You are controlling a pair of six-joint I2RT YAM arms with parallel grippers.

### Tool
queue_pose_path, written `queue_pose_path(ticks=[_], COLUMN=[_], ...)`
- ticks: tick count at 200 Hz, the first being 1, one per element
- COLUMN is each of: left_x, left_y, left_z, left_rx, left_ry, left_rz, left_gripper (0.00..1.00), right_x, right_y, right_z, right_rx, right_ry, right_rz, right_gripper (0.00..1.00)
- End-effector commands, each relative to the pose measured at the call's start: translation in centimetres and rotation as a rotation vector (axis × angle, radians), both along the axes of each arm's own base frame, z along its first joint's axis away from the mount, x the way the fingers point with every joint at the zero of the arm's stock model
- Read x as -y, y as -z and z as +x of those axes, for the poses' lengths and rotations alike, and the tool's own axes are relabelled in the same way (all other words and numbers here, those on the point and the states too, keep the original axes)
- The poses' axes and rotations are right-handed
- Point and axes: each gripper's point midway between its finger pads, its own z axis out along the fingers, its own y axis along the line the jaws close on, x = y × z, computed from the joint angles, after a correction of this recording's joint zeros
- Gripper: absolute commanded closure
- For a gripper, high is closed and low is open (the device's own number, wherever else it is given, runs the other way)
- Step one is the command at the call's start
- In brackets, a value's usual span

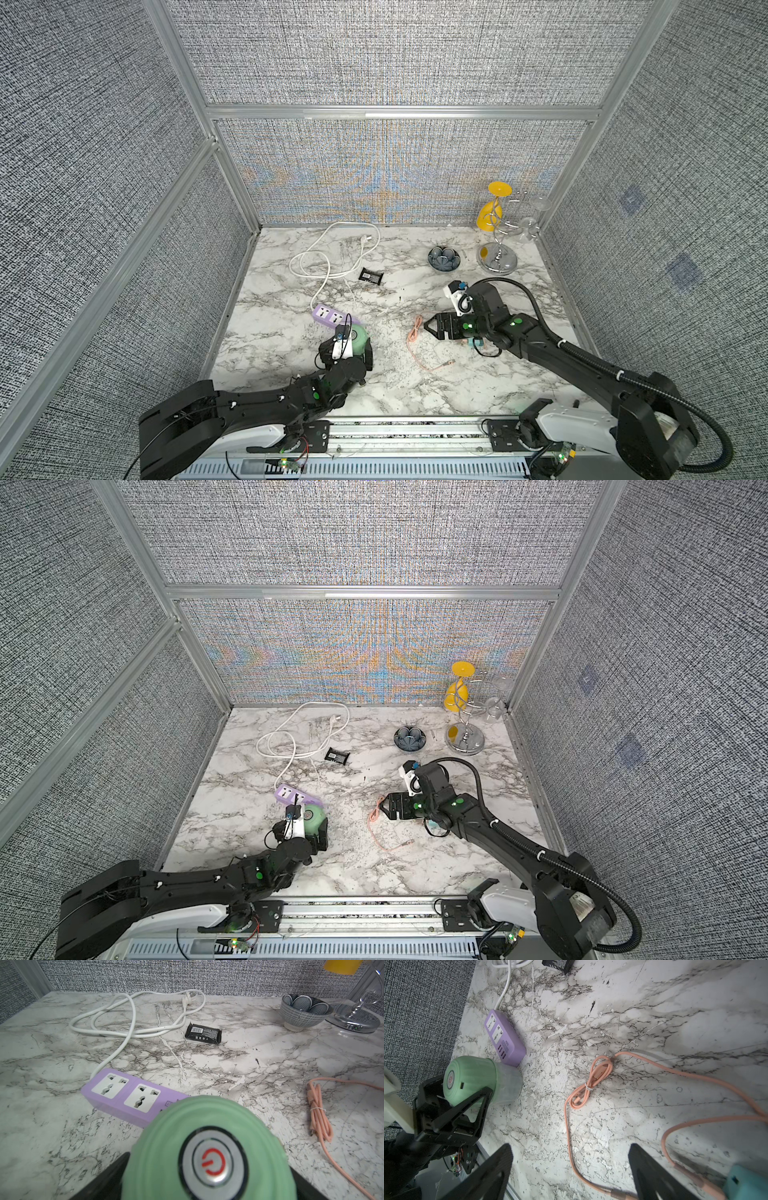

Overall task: Charge the cordless meat grinders
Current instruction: Pick up the charging cable from the center of the board.

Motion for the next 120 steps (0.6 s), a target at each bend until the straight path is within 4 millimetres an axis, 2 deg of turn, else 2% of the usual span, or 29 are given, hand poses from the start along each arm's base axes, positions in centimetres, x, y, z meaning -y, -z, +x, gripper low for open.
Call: queue_pose_path(ticks=[1, 56, 91, 120], left_x=[0.1, 0.3, 0.6, -0.1], left_y=[0.0, 0.2, 0.4, 0.0], left_z=[0.0, -0.2, -1.4, -2.6], left_rx=[-0.001, -0.019, -0.099, -0.148], left_ry=[0.003, 0.032, 0.105, 0.152], left_rz=[0.007, 0.025, 0.063, 0.065], left_gripper=[0.01, 0.01, 0.01, 0.01], right_x=[0.2, 1.4, 3.0, 2.6], right_y=[-0.1, 0.9, 3.4, 5.5], right_z=[-0.1, -0.7, -2.2, -3.5], right_rx=[0.004, -0.026, -0.169, -0.254], right_ry=[-0.003, -0.009, -0.036, -0.065], right_rz=[-0.017, -0.108, -0.257, -0.259], right_gripper=[0.10, 0.11, 0.12, 0.13])
